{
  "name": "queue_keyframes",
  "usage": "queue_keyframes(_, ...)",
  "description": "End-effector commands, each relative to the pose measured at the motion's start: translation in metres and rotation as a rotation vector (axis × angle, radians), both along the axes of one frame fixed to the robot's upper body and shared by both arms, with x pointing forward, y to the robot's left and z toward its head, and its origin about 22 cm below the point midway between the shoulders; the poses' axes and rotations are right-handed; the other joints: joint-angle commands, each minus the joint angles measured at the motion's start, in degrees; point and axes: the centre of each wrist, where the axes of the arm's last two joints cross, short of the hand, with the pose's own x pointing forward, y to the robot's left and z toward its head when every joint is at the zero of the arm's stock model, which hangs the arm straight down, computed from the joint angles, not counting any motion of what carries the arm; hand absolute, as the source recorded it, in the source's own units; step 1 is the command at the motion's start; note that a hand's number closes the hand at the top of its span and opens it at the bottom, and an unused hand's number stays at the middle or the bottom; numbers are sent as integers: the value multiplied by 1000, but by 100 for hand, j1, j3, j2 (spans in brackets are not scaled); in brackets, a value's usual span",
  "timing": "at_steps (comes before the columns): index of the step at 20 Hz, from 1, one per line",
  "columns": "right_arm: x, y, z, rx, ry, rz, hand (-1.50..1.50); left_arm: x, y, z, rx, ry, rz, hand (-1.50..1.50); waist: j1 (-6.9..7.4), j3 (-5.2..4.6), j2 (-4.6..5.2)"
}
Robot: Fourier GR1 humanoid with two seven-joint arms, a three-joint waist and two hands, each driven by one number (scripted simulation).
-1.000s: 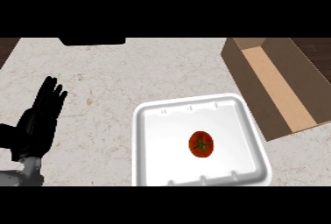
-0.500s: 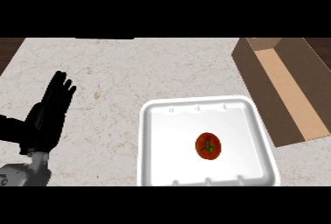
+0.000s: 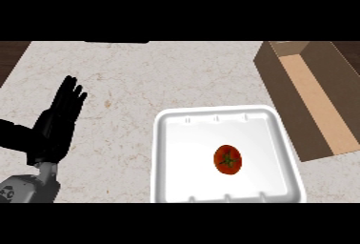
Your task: Pick the tomato from the tray and place it in the cardboard box
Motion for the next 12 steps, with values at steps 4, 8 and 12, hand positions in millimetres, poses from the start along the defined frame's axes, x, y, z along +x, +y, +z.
queue_keyframes(4, 24, 17, 25, -10, 105, -56, -150, -3, -7, 4, 1, -2, 25, 0, -41, 10, -35)
queue_keyframes(8, 65, 33, 18, 14, 102, -23, -150, -15, -3, -14, 3, 6, -6, 0, 4, 13, -34)
queue_keyframes(12, 77, 62, 9, 13, 134, 2, -150, -17, -8, -19, -7, 6, 16, 0, -90, 18, -77)
